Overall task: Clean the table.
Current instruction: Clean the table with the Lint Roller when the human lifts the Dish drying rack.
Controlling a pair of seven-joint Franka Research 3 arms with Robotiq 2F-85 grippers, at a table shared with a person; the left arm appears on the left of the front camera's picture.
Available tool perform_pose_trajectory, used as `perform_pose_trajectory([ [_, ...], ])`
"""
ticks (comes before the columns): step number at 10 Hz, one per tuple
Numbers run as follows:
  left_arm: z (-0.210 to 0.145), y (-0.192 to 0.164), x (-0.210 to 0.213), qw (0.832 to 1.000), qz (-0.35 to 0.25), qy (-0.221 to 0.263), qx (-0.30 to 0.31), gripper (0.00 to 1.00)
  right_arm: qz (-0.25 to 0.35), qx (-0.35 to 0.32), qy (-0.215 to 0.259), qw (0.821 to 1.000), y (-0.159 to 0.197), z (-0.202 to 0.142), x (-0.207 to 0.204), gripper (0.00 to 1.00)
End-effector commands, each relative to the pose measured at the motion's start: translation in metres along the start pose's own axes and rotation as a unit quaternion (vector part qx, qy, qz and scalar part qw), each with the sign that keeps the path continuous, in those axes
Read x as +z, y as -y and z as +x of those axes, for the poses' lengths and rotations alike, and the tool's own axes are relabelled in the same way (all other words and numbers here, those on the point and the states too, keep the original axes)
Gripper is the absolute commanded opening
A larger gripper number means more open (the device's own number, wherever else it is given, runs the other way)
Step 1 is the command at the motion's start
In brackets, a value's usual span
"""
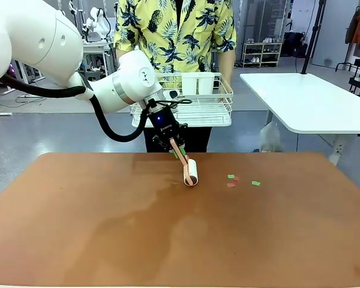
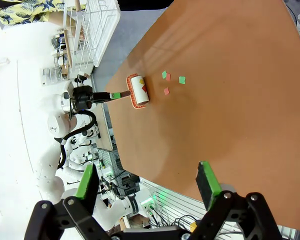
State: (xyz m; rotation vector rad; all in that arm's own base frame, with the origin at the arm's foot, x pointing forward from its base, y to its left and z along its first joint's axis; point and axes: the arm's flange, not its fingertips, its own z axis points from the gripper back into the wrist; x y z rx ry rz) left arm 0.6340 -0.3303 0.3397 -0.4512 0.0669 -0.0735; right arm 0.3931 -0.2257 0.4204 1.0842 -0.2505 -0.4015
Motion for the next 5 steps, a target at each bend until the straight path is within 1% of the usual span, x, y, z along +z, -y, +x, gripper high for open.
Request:
perform_pose_trajectory([
  [1,0.013,0.011,-0.011,1.000,-0.012,-0.008,-0.010,0.21,0.002,0.001,0.002,1.000,-0.003,-0.001,0.002,1.00],
  [2,0.026,0.024,-0.025,1.000,-0.024,-0.016,-0.011,0.21,0.002,0.001,0.002,1.000,-0.003,-0.001,0.002,1.00],
  [3,0.037,0.042,-0.042,0.999,-0.012,-0.032,0.014,0.21,0.002,0.001,0.002,1.000,-0.003,-0.001,0.002,1.00],
  [4,0.042,0.064,-0.055,0.999,-0.015,-0.045,-0.011,0.21,0.002,0.001,0.002,1.000,-0.003,-0.001,0.002,1.00],
  [5,0.050,0.088,-0.065,0.998,-0.025,-0.048,-0.023,0.21,0.002,0.001,0.002,1.000,-0.003,-0.001,0.002,1.00],
])
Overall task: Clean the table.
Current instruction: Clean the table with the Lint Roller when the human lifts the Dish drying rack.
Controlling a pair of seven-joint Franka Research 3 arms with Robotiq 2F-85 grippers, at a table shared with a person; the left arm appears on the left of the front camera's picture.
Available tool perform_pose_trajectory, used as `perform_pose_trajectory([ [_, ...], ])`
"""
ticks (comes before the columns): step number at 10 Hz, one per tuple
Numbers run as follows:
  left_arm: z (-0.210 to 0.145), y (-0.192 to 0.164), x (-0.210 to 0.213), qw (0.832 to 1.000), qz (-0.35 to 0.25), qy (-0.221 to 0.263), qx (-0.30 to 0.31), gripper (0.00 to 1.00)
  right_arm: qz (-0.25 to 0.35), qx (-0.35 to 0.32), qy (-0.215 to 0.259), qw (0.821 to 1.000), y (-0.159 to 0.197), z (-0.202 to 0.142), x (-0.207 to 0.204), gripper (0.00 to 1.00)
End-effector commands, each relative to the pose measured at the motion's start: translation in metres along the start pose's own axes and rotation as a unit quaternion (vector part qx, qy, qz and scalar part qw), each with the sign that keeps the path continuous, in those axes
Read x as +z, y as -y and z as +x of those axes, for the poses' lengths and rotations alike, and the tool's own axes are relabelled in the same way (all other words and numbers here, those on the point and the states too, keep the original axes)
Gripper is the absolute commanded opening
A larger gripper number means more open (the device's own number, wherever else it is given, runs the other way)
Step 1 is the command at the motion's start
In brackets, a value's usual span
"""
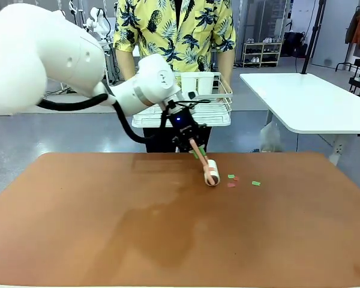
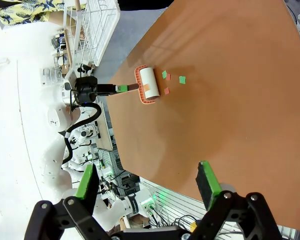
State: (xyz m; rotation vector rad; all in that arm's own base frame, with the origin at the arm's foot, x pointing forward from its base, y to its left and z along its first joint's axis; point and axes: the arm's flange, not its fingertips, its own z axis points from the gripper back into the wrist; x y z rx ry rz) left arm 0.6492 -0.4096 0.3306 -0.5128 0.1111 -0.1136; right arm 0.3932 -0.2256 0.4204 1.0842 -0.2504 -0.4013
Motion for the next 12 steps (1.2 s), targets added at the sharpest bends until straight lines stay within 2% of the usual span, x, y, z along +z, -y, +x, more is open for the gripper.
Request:
perform_pose_trajectory([
  [1,0.035,0.039,-0.035,0.999,-0.002,-0.030,-0.011,0.21,0.002,0.001,0.002,1.000,-0.003,-0.001,0.002,1.00],
  [5,0.051,0.109,-0.089,0.997,-0.025,-0.069,-0.009,0.21,0.002,0.001,0.002,1.000,-0.003,-0.001,0.002,1.00],
  [7,0.053,0.130,-0.108,0.996,-0.027,-0.083,-0.013,0.21,0.002,0.001,0.002,1.000,-0.003,-0.001,0.002,1.00],
  [9,0.059,0.140,-0.117,0.997,-0.038,-0.071,0.004,0.21,0.002,0.001,0.002,1.000,-0.003,-0.001,0.002,1.00],
  [12,0.060,0.140,-0.108,0.997,-0.050,-0.060,0.007,0.21,0.002,0.001,0.002,1.000,-0.003,-0.001,0.002,1.00],
])
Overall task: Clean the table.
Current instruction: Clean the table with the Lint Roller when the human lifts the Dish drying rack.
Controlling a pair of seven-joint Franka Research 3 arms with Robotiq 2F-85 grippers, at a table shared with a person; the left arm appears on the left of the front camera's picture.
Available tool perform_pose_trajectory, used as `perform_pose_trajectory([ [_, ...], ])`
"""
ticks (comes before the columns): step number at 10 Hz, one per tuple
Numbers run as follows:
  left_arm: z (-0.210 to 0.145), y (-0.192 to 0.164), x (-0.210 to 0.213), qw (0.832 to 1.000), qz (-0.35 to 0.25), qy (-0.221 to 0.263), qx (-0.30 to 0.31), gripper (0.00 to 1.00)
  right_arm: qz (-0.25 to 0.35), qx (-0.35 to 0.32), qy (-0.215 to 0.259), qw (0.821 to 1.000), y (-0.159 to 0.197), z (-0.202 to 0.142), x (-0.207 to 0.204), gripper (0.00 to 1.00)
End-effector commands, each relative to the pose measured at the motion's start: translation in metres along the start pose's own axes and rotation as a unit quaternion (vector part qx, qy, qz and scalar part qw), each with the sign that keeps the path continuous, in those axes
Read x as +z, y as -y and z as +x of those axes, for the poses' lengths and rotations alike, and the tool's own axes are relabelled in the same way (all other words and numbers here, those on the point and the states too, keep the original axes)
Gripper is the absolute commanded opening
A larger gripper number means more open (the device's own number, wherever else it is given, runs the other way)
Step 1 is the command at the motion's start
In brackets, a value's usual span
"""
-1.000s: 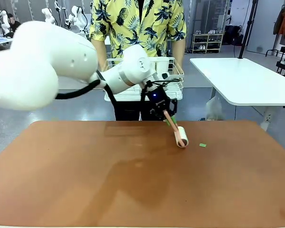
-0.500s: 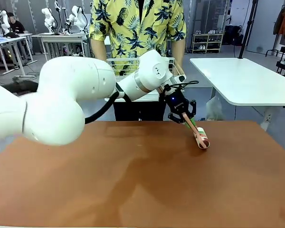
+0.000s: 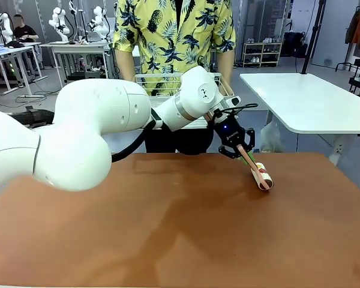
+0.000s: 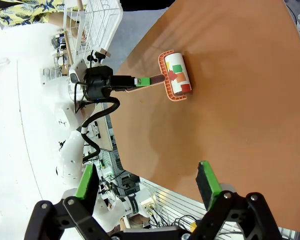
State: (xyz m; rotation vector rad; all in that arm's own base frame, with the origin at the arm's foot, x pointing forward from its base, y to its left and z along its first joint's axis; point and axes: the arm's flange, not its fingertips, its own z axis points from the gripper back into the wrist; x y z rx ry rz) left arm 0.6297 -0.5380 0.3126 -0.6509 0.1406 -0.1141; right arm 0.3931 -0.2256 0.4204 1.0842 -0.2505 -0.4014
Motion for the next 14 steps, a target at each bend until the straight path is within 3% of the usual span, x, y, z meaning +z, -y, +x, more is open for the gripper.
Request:
perform_pose_trajectory([
  [1,0.061,0.037,-0.020,0.999,0.013,-0.044,0.002,0.21,0.002,0.001,0.002,1.000,-0.003,-0.001,0.002,1.00],
  [3,0.050,0.051,0.026,1.000,0.007,-0.012,-0.027,0.21,0.002,0.001,0.002,1.000,-0.003,-0.001,0.002,1.00],
  [6,0.000,0.051,0.116,0.990,0.117,-0.039,-0.065,0.21,0.002,0.001,0.002,1.000,-0.003,-0.001,0.002,1.00],
  [9,-0.080,-0.006,0.205,0.976,0.192,-0.040,-0.089,0.21,0.002,0.001,0.002,1.000,-0.003,-0.001,0.002,1.00],
  [11,-0.144,-0.054,0.261,0.972,0.222,0.025,-0.074,0.21,0.002,0.001,0.002,1.000,-0.003,-0.001,0.002,1.00],
  [13,-0.217,-0.093,0.300,0.952,0.297,0.042,-0.058,0.21,0.002,0.001,0.002,1.000,-0.003,-0.001,0.002,1.00],
  [14,-0.248,-0.115,0.315,0.953,0.297,0.055,-0.027,0.21,0.002,0.001,0.002,1.000,-0.003,-0.001,0.002,1.00],
])
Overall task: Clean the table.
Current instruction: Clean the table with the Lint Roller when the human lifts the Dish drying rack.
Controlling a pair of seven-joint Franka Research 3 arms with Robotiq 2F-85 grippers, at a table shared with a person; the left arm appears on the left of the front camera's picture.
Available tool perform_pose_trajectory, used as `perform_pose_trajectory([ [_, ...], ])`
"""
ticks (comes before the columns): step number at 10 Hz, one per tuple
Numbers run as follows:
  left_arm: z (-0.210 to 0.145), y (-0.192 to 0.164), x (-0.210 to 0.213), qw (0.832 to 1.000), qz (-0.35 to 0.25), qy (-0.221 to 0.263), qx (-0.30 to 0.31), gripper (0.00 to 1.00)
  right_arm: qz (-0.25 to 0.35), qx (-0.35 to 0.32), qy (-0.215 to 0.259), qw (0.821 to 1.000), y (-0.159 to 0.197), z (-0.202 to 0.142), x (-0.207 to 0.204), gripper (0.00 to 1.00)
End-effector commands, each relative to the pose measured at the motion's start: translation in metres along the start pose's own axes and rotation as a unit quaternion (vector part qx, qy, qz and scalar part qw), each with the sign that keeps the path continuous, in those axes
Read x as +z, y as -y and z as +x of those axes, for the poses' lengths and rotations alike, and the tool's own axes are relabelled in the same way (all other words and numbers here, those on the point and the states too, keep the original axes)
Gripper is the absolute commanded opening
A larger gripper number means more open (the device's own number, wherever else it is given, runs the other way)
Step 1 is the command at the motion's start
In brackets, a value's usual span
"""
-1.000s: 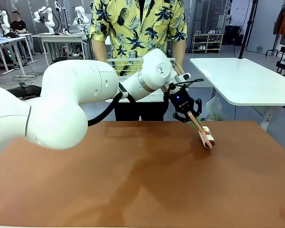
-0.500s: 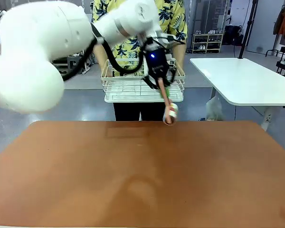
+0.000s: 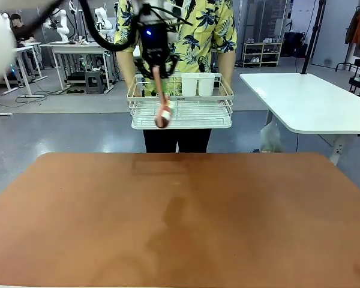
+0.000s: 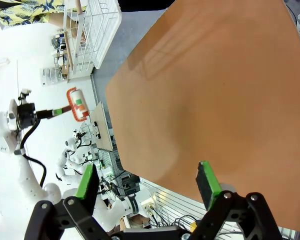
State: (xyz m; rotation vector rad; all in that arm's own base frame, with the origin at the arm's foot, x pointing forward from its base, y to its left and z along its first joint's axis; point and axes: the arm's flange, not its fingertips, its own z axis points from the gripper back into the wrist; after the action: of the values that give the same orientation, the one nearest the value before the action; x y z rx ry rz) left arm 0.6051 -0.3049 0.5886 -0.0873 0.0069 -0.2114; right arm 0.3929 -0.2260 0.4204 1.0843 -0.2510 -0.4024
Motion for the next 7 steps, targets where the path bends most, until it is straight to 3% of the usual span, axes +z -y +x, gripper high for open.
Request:
perform_pose_trajectory([
  [1,-0.207,-0.072,-0.075,0.999,0.018,0.005,0.043,0.21,0.002,0.002,0.002,1.000,-0.003,-0.001,0.001,1.00],
  [4,-0.266,-0.101,-0.083,0.997,0.026,0.042,0.067,0.21,0.002,0.002,0.002,1.000,-0.003,-0.001,0.001,1.00],
  [7,-0.285,-0.130,-0.090,0.993,0.016,0.033,0.111,0.21,0.002,0.002,0.002,1.000,-0.003,-0.001,0.001,1.00],
])
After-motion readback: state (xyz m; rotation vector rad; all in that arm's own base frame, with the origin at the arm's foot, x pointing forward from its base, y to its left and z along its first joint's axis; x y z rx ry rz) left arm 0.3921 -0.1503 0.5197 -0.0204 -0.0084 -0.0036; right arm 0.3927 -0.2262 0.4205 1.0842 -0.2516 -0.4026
